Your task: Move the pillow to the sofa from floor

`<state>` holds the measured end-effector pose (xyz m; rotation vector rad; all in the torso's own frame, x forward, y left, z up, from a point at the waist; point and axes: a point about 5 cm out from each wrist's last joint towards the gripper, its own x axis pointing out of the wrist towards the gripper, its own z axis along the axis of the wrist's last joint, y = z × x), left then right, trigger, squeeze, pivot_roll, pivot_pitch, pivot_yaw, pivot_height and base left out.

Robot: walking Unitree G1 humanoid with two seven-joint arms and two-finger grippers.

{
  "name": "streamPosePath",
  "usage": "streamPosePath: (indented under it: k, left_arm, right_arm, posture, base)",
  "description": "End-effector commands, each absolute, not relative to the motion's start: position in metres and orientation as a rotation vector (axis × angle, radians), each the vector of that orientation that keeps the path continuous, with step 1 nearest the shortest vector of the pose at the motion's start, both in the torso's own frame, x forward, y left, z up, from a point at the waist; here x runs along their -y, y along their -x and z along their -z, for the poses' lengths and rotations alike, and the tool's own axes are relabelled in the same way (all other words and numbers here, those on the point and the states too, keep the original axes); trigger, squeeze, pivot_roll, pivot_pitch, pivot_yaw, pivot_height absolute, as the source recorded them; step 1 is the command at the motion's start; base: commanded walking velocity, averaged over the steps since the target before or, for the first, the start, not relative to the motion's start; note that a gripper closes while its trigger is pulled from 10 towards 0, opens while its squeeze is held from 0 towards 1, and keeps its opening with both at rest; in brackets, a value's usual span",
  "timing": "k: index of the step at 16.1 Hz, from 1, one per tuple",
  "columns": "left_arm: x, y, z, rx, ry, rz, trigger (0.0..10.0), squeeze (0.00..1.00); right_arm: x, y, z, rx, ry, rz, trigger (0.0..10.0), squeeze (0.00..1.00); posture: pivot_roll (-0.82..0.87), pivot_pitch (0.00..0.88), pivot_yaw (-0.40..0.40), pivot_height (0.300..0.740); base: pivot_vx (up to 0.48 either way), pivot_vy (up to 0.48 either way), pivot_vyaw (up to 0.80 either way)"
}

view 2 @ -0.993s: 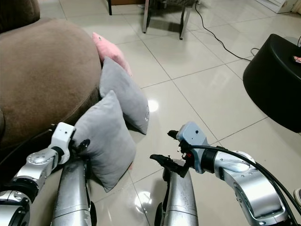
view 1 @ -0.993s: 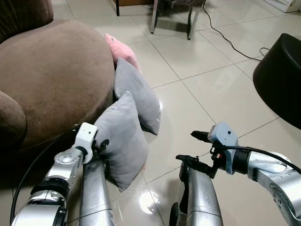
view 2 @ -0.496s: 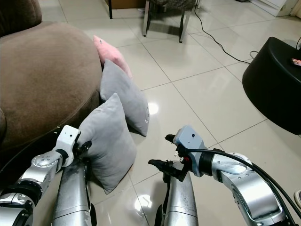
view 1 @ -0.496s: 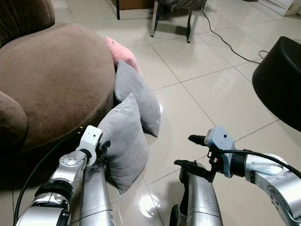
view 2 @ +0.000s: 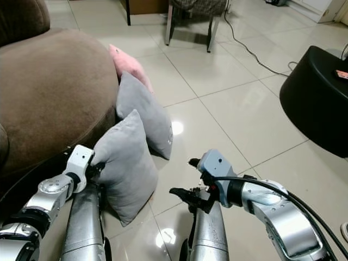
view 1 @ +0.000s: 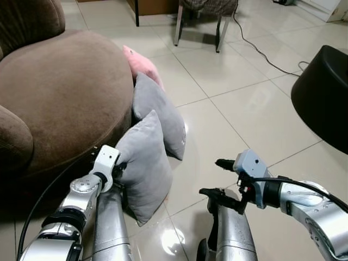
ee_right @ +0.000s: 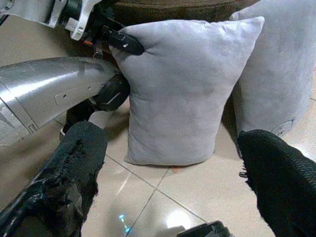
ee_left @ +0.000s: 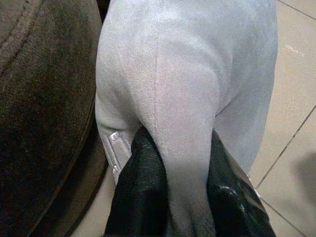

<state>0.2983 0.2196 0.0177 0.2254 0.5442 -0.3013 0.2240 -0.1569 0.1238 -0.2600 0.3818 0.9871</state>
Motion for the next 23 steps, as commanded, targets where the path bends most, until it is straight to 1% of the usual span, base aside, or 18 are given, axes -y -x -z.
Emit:
streamPosePath:
  k: [1,6,10,11,12,14,15,16,17,18,19,21,22,23]
  left_arm:
    - [-0.215,-0.297,-0.015,-0.544,-0.213,0.311,0.0,0.00]
    - [-0.204,-0.298,-0.016,-0.504,-0.177,0.328,0.0,0.00]
    - [-0.195,-0.302,-0.026,-0.388,-0.117,0.272,0.0,0.00]
    - [-0.194,-0.301,-0.027,-0.363,-0.099,0.264,0.0,0.00]
    - [-0.194,-0.298,-0.036,-0.286,-0.052,0.233,0.0,0.00]
    - [-0.194,-0.297,-0.054,-0.194,-0.005,0.206,0.0,0.00]
    - [-0.195,-0.295,-0.073,-0.116,0.005,0.186,0.0,0.00]
    - [-0.195,-0.292,-0.096,-0.037,-0.004,0.156,0.0,0.00]
    - [-0.193,-0.289,-0.112,0.014,-0.015,0.135,0.0,0.00]
    - [-0.191,-0.286,-0.120,0.037,-0.012,0.123,0.6,0.00]
    - [-0.187,-0.279,-0.131,0.068,-0.014,0.119,10.0,0.00]
    - [-0.189,-0.266,-0.140,0.052,-0.023,0.051,10.0,0.00]
    - [-0.190,-0.263,-0.141,0.055,-0.022,0.043,10.0,0.00]
    - [-0.193,-0.255,-0.145,0.058,-0.059,0.003,10.0,0.00]
  right_arm:
    - [0.159,-0.224,-0.123,-0.383,0.272,-0.977,10.0,0.00]
    - [0.158,-0.227,-0.118,-0.365,0.259,-0.939,10.0,0.00]
    - [0.153,-0.241,-0.117,-0.294,0.222,-0.855,10.0,0.00]
    - [0.153,-0.247,-0.119,-0.261,0.196,-0.790,10.0,0.00]
    - [0.157,-0.254,-0.125,-0.208,0.149,-0.670,10.0,0.00]
    - [0.158,-0.256,-0.132,-0.163,0.097,-0.596,10.0,0.00]
    - [0.160,-0.255,-0.136,-0.140,0.015,-0.503,10.0,0.00]
    - [0.159,-0.251,-0.137,-0.130,-0.041,-0.418,10.0,0.00]
    - [0.155,-0.249,-0.135,-0.126,-0.061,-0.383,10.0,0.00]
    - [0.151,-0.248,-0.134,-0.124,-0.072,-0.375,10.0,0.00]
    - [0.146,-0.249,-0.133,-0.123,-0.092,-0.355,10.0,0.00]
    - [0.139,-0.253,-0.134,-0.132,-0.077,-0.339,10.0,0.00]
    - [0.138,-0.254,-0.134,-0.133,-0.090,-0.335,10.0,0.00]
    - [0.140,-0.255,-0.135,-0.134,-0.104,-0.316,10.0,0.00]
  posture:
    - [-0.01,0.031,-0.070,0.481]
    - [0.00,0.000,-0.052,0.481]
    - [0.06,0.000,-0.058,0.481]
    - [0.06,0.000,-0.055,0.481]
    - [0.06,0.000,-0.045,0.481]
    - [0.05,0.000,-0.041,0.481]
    - [0.05,0.000,-0.042,0.481]
    - [0.06,0.000,-0.050,0.491]
    - [0.07,0.000,-0.051,0.501]
    - [0.07,0.000,-0.055,0.506]
    - [0.07,0.000,-0.054,0.516]
    - [0.08,0.000,-0.053,0.541]
    - [0.08,0.000,-0.052,0.546]
    - [0.08,0.000,-0.058,0.561]
  base:
    - [0.000,0.000,0.00]
    - [0.000,0.000,0.00]
    - [0.000,0.000,0.00]
    - [0.000,0.000,0.00]
    - [0.000,0.000,0.00]
    - [0.000,0.000,0.00]
    - [0.000,0.000,0.00]
    - [0.000,0.000,0.00]
    - [0.000,0.000,0.00]
    - [0.000,0.000,0.00]
    - [0.000,0.000,0.00]
    - [0.000,0.000,0.00]
    - [0.000,0.000,0.00]
    - [0.000,0.000,0.00]
